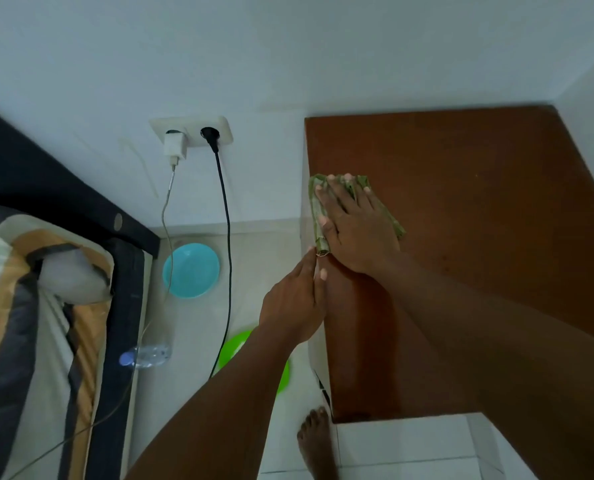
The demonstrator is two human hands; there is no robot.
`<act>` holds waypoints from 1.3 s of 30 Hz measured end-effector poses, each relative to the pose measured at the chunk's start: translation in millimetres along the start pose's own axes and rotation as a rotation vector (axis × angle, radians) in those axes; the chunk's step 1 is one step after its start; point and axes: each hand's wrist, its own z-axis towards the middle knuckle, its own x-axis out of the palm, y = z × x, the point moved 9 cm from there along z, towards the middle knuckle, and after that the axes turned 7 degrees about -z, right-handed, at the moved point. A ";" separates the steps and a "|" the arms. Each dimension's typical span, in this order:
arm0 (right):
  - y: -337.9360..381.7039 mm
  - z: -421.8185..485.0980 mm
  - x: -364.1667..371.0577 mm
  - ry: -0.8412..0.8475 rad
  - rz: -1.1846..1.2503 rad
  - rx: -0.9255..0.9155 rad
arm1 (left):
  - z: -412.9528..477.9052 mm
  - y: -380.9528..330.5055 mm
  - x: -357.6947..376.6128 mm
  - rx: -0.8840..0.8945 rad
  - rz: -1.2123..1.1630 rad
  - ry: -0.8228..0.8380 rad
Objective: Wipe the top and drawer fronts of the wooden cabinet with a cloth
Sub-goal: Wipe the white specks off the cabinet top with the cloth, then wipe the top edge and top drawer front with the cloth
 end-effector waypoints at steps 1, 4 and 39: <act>2.6 -13.5 1.0 -0.001 -0.004 -0.004 | -11.6 -1.0 3.5 -0.004 0.003 0.002; 8.8 -57.3 5.6 0.007 0.002 0.000 | -50.8 -4.7 13.2 -0.006 0.018 -0.023; -6.6 -341.5 -26.8 -0.391 0.141 0.144 | -241.7 -25.9 92.5 0.190 0.322 -0.024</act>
